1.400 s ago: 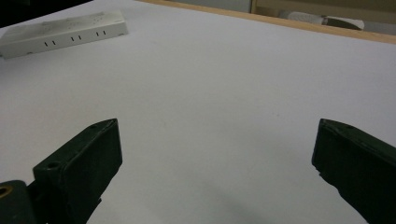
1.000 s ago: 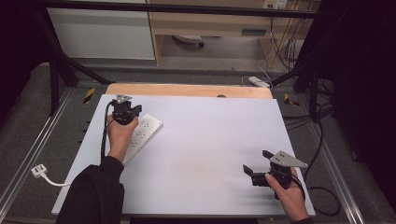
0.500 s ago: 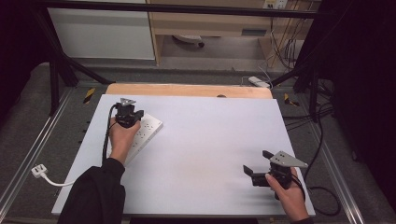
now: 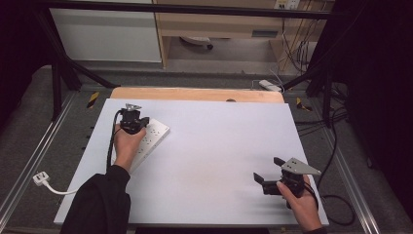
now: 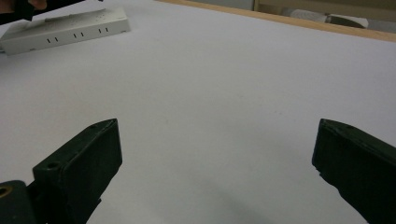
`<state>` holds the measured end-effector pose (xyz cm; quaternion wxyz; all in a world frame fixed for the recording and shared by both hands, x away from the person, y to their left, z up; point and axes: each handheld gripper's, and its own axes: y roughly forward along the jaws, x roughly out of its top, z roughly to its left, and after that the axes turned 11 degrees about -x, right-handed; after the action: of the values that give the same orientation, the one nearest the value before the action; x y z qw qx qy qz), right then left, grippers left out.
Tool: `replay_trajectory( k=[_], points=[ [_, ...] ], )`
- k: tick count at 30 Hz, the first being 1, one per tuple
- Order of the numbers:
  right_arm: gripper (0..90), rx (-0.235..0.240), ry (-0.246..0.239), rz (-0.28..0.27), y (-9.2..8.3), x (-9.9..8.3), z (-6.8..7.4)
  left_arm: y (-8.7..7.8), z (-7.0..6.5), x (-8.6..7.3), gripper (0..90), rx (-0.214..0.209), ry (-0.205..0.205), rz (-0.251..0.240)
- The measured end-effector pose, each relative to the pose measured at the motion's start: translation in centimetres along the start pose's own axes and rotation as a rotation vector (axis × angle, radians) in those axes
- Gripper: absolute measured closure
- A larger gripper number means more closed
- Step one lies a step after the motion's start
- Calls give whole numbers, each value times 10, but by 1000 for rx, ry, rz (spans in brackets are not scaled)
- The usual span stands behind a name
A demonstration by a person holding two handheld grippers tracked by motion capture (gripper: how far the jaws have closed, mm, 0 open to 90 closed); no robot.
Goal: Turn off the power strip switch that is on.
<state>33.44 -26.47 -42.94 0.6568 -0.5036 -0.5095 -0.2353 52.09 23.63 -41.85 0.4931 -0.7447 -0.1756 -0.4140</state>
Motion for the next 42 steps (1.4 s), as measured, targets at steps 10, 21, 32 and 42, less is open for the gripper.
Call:
replay_trajectory(
  k=[10, 21, 32, 42],
  points=[
    [20, 0, 0, 0, 0, 0, 0, 3, 1, -3, 900, -2, -3, 18],
    [20, 4, -1, 3, 0, 0, 0, 6, 2, -5, 900, -2, -8, 27],
    [20, 4, -1, 3, 0, 0, 0, 8, 2, -6, 900, 1, -5, 33],
    [20, 4, -2, 4, 0, 0, 0, 8, 2, -6, 900, 2, -2, 34]
  ],
)
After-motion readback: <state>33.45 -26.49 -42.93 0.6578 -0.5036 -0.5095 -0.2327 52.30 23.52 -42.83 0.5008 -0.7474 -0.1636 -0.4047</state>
